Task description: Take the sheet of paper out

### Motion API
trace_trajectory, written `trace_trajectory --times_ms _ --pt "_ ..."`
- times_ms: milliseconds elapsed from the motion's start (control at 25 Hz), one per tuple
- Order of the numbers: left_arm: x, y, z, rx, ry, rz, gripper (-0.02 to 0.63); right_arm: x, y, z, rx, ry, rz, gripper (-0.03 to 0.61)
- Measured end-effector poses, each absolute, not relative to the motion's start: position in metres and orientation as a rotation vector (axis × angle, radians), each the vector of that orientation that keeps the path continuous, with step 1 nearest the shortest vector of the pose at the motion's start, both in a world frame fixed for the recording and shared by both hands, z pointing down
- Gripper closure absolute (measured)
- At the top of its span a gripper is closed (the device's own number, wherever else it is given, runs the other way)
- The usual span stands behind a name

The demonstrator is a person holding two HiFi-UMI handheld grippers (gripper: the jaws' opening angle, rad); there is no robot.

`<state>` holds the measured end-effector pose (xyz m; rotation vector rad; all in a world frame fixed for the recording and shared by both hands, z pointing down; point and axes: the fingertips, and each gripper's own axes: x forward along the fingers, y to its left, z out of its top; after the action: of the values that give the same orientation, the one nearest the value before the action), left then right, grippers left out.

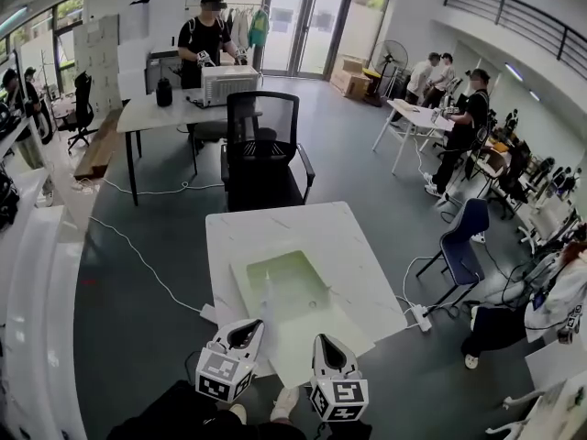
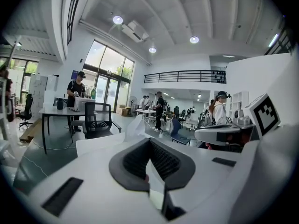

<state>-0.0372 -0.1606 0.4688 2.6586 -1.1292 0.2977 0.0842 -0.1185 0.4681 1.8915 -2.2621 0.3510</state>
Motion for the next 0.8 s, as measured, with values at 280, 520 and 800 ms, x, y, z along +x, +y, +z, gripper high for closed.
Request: trace_trajectory --times_ms 280,520,800 --pt "-0.067 -0.123 0.459 2.694 -1.117 0.287 0.591 0.060 -0.085 0.465 1.929 -2.262 0.325 0.561" --pt "-0.082 -0.096 0.460 2.711 -1.102 0.309 0.591 0.046 -0.061 0.468 1.946 -2.257 0.321 0.561" --pt "-0.077 -0.085 0.456 2.741 -1.079 0.327 0.591 0.047 -0.053 0.468 1.972 -2.254 0.329 0.561"
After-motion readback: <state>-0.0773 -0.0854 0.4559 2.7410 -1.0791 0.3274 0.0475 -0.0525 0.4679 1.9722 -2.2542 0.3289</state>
